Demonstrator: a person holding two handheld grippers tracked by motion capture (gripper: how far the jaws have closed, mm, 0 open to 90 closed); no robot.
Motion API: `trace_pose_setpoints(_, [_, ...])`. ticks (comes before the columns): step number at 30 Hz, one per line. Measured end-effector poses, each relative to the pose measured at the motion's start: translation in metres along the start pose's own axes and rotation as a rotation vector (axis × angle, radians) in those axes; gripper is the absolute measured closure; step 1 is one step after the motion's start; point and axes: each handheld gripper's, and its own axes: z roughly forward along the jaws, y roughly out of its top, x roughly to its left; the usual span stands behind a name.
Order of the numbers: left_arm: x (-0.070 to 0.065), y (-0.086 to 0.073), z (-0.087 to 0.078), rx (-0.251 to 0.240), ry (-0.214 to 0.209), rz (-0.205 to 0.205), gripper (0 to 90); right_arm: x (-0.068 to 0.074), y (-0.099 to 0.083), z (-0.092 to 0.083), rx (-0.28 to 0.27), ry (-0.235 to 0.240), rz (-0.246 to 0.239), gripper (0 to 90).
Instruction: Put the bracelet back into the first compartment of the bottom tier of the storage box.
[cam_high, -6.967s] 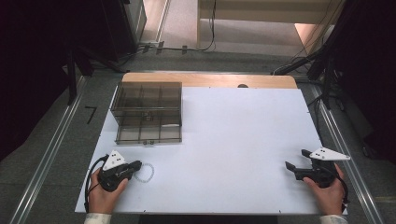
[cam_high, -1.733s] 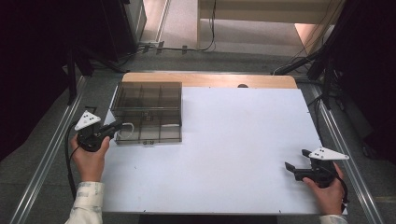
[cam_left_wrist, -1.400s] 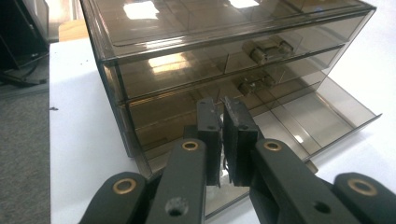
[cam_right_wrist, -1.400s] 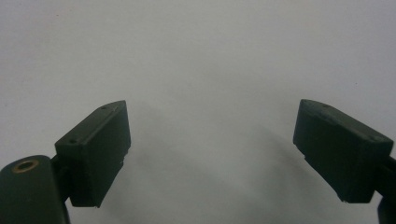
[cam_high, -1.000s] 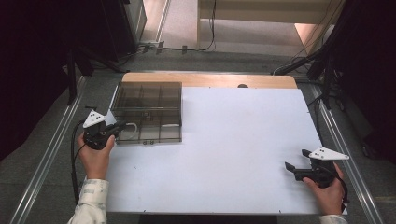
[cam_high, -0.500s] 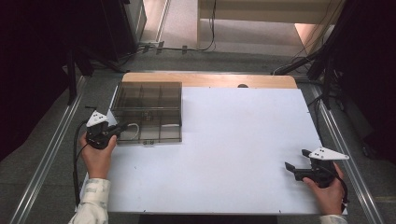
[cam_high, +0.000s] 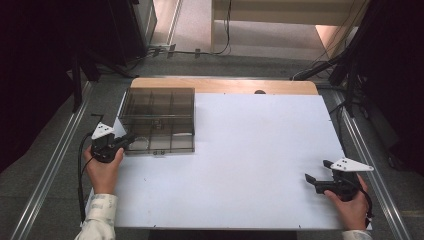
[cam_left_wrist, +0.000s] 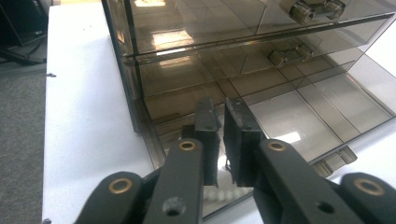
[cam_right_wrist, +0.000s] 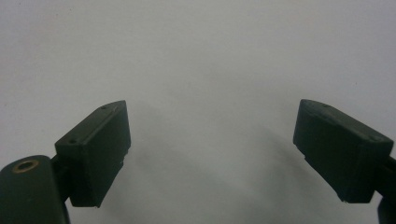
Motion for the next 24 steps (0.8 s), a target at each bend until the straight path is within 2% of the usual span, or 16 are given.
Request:
trace_pose_setpoints(6, [-0.001,-0.003,-0.003,-0.005,-0.003,0.003,83.4,0.0,0.0,0.0,0.0,0.0,-0.001,10.0])
trace_pose_setpoints(15, [-0.008,-0.008,-0.015,-0.015,-0.011,0.03,80.2,0.0,0.0,0.0,-0.001,-0.002,-0.002,10.0])
trace_pose_setpoints(18, [-0.01,-0.009,-0.021,-0.033,-0.021,0.017,79.1,0.0,0.0,0.0,-0.003,-0.002,-0.004,10.0])
trace_pose_setpoints(24, [-0.011,-0.017,-0.025,-0.027,-0.029,0.022,72.8,0.0,0.0,0.0,0.0,-0.003,-0.001,10.0])
